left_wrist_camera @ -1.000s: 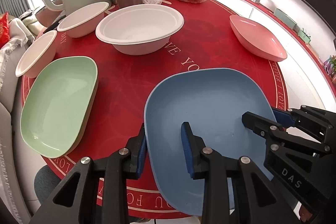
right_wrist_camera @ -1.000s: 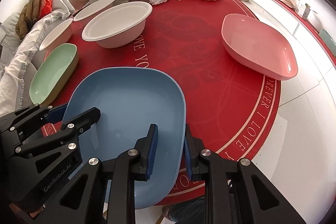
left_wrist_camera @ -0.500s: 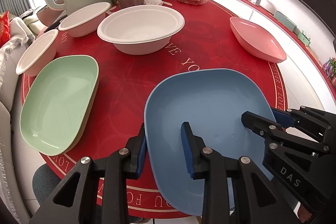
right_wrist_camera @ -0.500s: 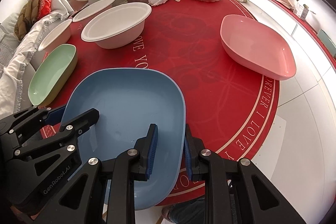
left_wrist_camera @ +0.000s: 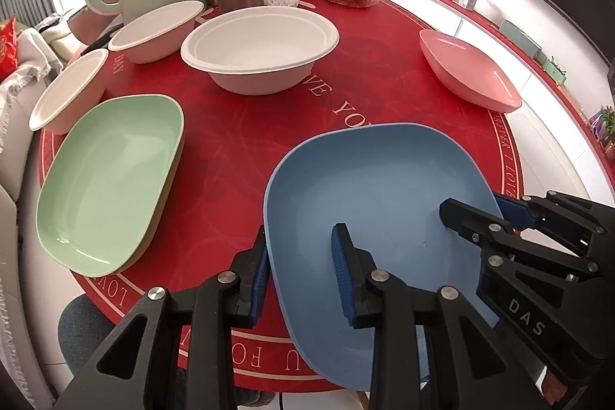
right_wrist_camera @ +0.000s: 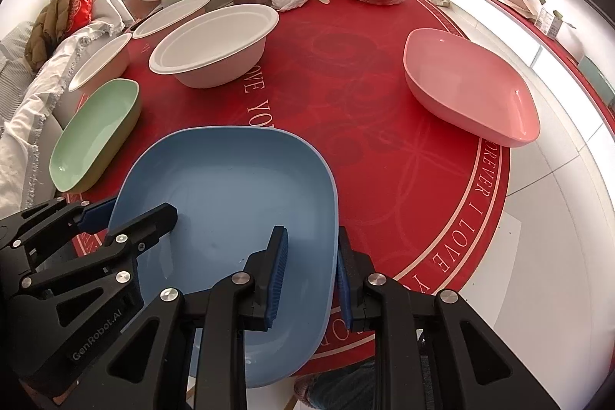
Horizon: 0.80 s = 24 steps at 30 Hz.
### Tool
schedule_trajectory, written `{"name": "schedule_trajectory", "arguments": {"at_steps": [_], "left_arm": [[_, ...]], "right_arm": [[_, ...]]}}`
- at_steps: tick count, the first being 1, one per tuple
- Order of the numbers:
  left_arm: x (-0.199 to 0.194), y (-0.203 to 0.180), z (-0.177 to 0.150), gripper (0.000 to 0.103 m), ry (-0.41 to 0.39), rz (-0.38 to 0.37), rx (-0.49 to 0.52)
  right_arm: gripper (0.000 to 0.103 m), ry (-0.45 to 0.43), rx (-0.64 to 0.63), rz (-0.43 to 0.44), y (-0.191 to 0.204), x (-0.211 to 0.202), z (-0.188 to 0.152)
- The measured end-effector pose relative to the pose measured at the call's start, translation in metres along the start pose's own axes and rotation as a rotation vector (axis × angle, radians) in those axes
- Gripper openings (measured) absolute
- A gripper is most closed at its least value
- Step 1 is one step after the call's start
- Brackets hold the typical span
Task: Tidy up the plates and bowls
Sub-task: 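Lift the blue plate with the right gripper and carry it toward the green plate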
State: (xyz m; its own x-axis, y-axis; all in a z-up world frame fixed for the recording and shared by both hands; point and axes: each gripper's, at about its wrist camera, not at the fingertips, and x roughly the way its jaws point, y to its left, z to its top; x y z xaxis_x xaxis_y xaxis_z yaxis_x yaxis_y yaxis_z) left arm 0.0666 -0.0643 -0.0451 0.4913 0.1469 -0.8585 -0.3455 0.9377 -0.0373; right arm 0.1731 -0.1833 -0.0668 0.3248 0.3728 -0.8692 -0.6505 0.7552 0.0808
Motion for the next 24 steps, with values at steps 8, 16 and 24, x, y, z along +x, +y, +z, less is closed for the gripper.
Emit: {"name": "schedule_trajectory", "arguments": {"at_steps": [8,16,24], "left_arm": [[-0.002,0.002,-0.002,0.034,0.009,-0.007,-0.019],[-0.018,0.01,0.002,0.034,-0.04,0.006,-0.024],[-0.037,0.036,0.013,0.034,-0.089,0.023,-0.05]], "right_arm": [[0.025,0.014,0.046,0.032,-0.002,-0.004,0.001],[0.025,0.002,0.038,0.037,0.01,-0.017,0.014],[0.025,-0.02,0.011,0.055,0.034,-0.027,0.032]]}}
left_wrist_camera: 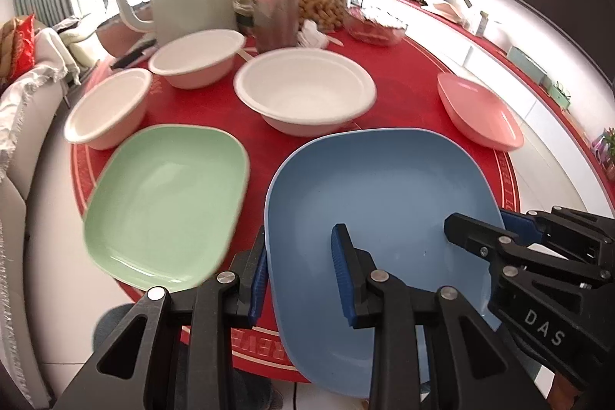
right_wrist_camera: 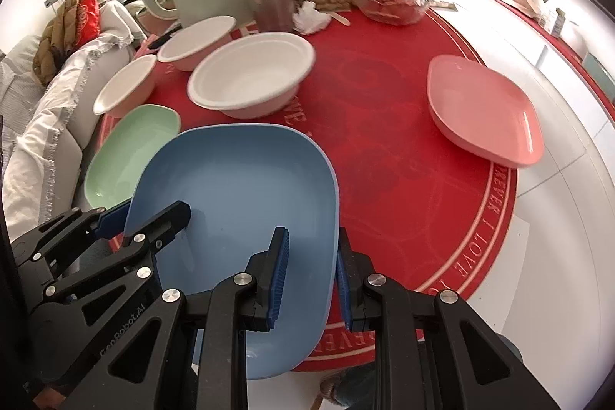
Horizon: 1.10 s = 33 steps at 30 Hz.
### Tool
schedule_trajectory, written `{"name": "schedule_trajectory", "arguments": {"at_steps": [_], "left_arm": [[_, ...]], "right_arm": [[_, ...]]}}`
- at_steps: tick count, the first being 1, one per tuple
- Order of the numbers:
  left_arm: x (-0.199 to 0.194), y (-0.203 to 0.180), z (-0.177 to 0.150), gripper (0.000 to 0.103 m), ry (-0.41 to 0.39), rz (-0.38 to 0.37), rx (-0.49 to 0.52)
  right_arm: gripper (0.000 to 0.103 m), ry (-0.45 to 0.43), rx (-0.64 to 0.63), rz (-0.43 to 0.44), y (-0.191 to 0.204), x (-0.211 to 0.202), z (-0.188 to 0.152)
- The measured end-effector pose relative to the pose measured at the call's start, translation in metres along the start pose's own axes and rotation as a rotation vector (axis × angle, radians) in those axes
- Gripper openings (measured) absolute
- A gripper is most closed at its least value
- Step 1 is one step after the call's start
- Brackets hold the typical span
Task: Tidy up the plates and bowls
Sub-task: 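Lift the blue plate with the right gripper and carry it toward the green plate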
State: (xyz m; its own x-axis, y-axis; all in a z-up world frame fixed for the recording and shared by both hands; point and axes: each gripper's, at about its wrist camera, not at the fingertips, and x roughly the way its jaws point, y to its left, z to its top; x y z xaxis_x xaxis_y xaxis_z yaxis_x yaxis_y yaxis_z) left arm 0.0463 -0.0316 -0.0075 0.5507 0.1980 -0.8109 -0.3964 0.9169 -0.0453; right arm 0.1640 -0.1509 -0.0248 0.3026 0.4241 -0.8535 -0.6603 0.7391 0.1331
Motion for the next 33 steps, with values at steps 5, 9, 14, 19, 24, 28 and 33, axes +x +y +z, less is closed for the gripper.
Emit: {"name": "schedule_trajectory", "arguments": {"at_steps": [5,9,14,19,24,28,33], "left_arm": [[-0.012,0.021,0.009,0.034,-0.036,0.026,-0.012],[-0.02,0.041,0.017,0.034,-0.062,0.048,-0.026],[-0.029,0.068,0.027,0.034,-0.094,0.082,-0.039],[-0.032,0.093,0.036,0.034,-0.112,0.108,-0.057],[-0.027,0.113,0.045,0.034,-0.118,0.129,-0.024],[-0.015,0.127,0.049,0.034,-0.108,0.136,-0.003],[-0.003,0.141,0.048,0.034,-0.086,0.134,-0.006]], "right_arm": [[0.025,-0.018,-0.02,0.022,0.021,-0.003,0.013],[0.025,-0.03,-0.043,0.039,0.042,-0.005,0.024],[0.025,-0.038,-0.062,0.068,0.068,-0.004,0.037],[0.025,-0.011,-0.064,0.118,0.091,0.008,0.047],[0.025,0.002,-0.052,0.133,0.11,0.021,0.055],[0.025,0.024,-0.046,0.138,0.121,0.03,0.058],[0.025,0.057,-0.048,0.145,0.13,0.042,0.054]]}}
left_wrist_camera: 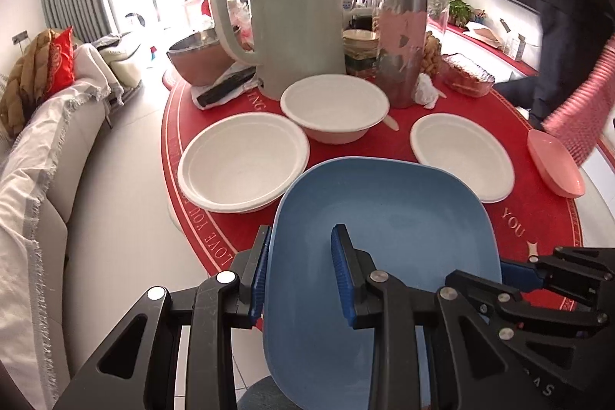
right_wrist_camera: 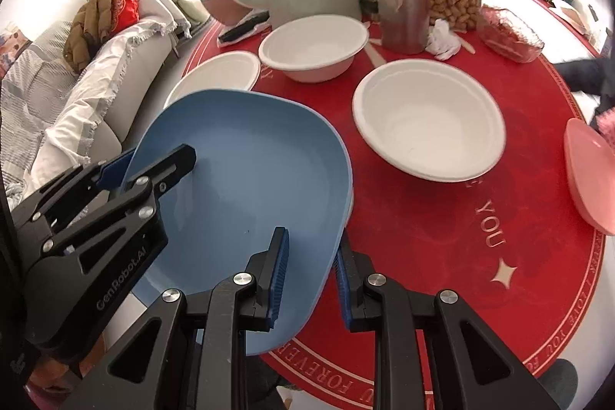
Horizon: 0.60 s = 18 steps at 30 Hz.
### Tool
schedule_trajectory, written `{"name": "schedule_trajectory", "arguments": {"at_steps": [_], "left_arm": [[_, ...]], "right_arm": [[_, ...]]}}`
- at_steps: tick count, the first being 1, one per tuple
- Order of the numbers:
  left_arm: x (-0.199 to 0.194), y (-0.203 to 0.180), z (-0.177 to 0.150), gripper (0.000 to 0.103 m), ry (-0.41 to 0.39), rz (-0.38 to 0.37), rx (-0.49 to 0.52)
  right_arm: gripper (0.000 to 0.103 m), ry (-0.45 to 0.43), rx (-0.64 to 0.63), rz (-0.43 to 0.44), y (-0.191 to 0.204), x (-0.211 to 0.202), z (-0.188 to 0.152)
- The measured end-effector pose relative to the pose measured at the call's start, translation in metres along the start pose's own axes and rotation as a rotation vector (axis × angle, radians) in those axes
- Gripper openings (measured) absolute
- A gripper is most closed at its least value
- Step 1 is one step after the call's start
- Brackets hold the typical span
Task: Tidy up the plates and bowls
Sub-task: 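Lift the blue plate with the right gripper and carry it toward the green plate, then lower the blue plate onto the green plate and open the right gripper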
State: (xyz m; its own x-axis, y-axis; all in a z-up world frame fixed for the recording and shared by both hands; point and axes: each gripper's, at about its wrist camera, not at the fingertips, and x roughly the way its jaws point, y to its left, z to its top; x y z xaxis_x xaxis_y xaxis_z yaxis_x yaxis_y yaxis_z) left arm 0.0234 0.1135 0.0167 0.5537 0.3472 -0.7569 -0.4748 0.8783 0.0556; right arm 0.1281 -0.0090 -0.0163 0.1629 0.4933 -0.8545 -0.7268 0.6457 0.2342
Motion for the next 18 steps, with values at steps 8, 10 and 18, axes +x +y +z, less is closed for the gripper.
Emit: {"name": "schedule_trajectory", "arguments": {"at_steps": [8,10,18], "left_arm": [[0.021,0.01,-0.007,0.036,0.044,-0.034,-0.04],[0.024,0.013,-0.01,0.052,0.048,-0.058,-0.055],[0.005,0.023,-0.015,0.082,-0.032,-0.063,-0.101]], "right_arm": [[0.025,0.015,0.003,-0.012,0.001,0.017,0.0],[0.025,0.005,0.003,0.002,-0.001,0.016,-0.002],[0.076,-0.058,-0.005,-0.024,-0.015,0.004,-0.01]]}}
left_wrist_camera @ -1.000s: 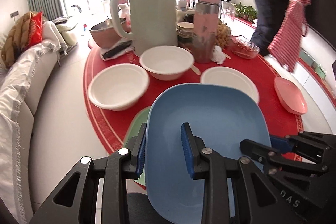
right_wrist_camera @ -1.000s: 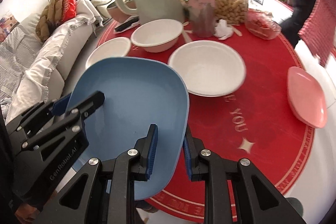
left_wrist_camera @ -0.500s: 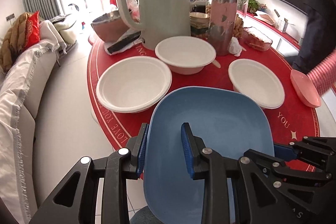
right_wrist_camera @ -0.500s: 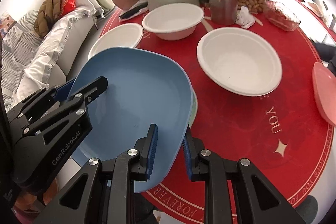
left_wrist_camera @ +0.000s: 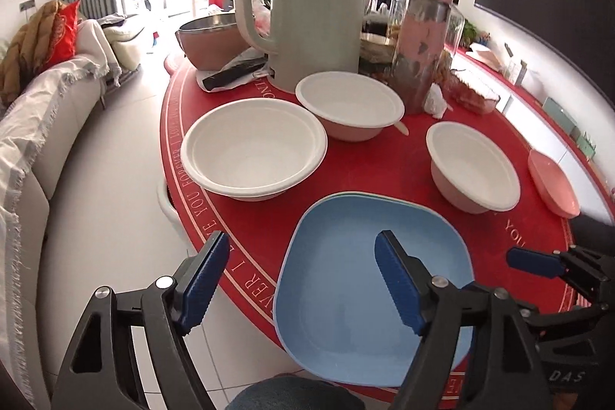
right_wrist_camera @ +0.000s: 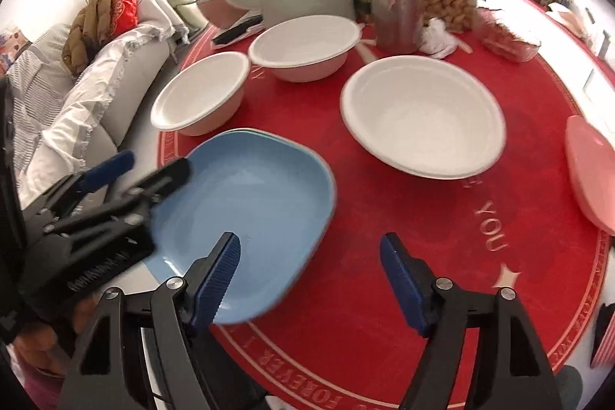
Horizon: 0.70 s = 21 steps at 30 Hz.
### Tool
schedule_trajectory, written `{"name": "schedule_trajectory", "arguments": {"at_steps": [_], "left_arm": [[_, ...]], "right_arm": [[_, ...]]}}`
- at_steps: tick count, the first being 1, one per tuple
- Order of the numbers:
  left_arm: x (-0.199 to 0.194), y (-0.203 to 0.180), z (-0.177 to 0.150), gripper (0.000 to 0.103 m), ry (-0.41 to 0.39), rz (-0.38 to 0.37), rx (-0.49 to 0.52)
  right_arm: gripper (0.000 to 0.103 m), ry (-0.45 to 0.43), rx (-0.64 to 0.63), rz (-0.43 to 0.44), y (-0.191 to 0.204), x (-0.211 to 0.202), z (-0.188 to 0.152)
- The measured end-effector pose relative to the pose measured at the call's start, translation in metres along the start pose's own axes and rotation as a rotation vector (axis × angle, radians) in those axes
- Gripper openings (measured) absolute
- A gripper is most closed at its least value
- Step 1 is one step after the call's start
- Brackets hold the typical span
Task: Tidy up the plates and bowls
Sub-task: 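Lower the blue plate onto the green plate and open the right gripper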
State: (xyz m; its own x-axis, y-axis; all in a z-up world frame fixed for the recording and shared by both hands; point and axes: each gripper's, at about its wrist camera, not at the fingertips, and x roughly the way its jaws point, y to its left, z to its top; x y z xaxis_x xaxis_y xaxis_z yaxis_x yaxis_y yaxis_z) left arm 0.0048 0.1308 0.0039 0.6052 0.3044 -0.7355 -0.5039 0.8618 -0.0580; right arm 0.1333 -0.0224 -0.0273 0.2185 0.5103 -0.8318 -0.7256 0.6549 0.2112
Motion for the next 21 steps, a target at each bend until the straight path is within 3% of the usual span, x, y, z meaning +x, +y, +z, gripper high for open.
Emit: {"name": "schedule_trajectory", "arguments": {"at_steps": [8,17,21], "left_arm": [[-0.001,-0.01,-0.016,0.082,-0.001,0.027,0.026],[0.005,-0.002,-0.023,0.082,0.024,0.053,-0.008],[0.01,-0.006,-0.027,0.082,0.041,0.054,-0.007]], "right_arm": [[0.076,0.015,0.003,-0.012,-0.013,0.003,-0.017],[0.076,-0.029,-0.149,0.057,0.014,-0.007,-0.045],[0.076,-0.017,-0.199,0.033,0.023,0.0,-0.051]]}}
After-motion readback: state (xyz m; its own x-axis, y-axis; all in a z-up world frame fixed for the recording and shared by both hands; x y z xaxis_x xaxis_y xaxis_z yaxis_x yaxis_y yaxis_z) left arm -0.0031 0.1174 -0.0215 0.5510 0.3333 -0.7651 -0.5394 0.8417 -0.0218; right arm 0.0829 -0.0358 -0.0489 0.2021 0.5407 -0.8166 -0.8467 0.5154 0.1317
